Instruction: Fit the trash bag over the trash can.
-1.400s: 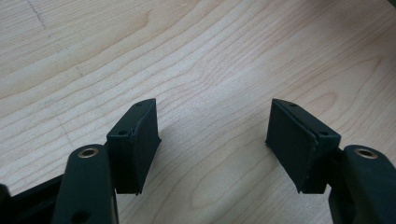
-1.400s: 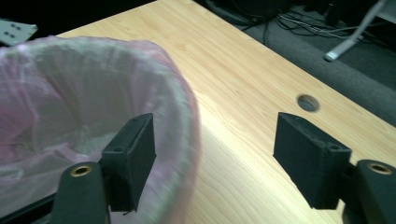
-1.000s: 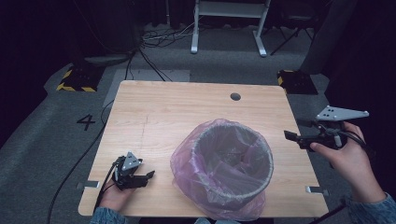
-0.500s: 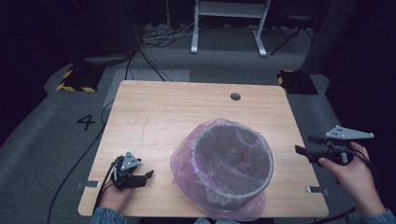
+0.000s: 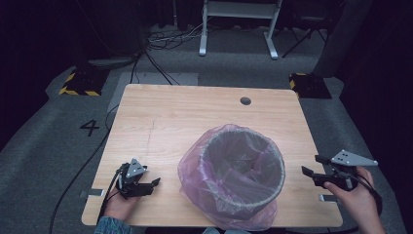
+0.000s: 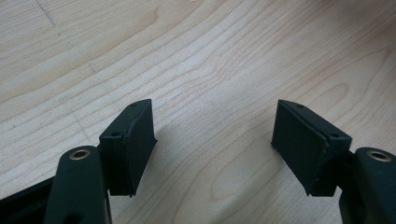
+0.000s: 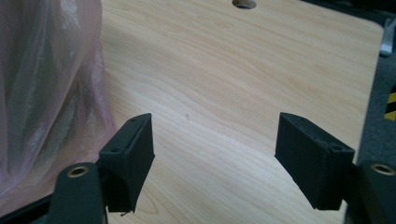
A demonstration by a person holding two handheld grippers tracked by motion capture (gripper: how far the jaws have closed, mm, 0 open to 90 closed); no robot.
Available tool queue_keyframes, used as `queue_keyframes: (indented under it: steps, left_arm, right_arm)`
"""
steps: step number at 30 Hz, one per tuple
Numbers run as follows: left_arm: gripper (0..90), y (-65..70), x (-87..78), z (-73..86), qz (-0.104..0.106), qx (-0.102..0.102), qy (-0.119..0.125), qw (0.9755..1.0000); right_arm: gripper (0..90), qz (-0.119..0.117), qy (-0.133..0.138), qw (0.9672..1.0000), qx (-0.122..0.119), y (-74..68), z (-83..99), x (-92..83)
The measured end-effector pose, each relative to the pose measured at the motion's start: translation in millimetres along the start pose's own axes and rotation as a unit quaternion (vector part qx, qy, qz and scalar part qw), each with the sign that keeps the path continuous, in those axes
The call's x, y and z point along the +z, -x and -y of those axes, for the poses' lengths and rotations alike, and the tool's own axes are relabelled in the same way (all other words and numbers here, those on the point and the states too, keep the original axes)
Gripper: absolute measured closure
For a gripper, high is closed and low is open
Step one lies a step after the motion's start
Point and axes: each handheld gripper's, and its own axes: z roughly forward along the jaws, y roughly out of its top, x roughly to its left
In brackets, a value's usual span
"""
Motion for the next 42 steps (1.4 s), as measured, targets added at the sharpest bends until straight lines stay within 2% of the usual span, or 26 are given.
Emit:
queue_keyframes:
  steps: [7,11,14,18,22,28,30,32,36,42]
  left_arm:
    - [29.5,-0.1,0.0,0.0,0.001,0.000,0.000,1.0000]
    - [29.5,-0.1,0.0,0.0,0.001,0.000,0.000,1.0000]
    - [29.5,-0.1,0.0,0.0,0.001,0.000,0.000,1.0000]
    - [29.5,-0.1,0.0,0.0,0.001,0.000,0.000,1.0000]
    - [29.2,-0.2,0.3,-0.3,0.000,0.000,0.000,1.0000]
    - [29.0,-0.3,0.3,-0.3,0.001,0.001,-0.001,1.0000]
    - [29.0,-0.2,0.3,-0.3,0.000,0.001,-0.001,1.0000]
    - [28.9,-0.2,0.3,-0.4,0.000,0.001,-0.001,1.0000]
    - [28.9,-0.1,0.4,-0.3,0.000,0.001,-0.001,1.0000]
    - [28.9,-0.2,0.3,-0.4,0.000,0.001,-0.001,1.0000]
  right_arm:
    - [28.3,-0.001,0.014,0.9997,0.018,-5.5,22.9,19.8]
    - [27.7,-0.002,0.006,0.9997,0.022,-9.2,31.8,31.9]
    - [27.7,0.003,-0.001,0.9998,0.021,-11.9,35.8,38.8]
    - [27.7,0.021,-0.015,0.9994,0.023,-13.4,41.0,48.3]
    - [27.7,0.017,-0.015,0.9987,0.046,-11.3,41.9,60.4]
    - [27.3,0.029,-0.021,0.9979,0.054,-6.4,43.5,79.8]
    - [25.5,0.030,-0.025,0.9978,0.053,-6.0,44.6,85.3]
    - [24.0,0.031,-0.046,0.9971,0.051,-4.6,43.4,89.3]
    - [12.4,0.039,-0.059,0.9965,0.045,-2.0,40.3,95.2]
    - [6.4,0.034,-0.067,0.9963,0.043,1.4,38.1,99.0]
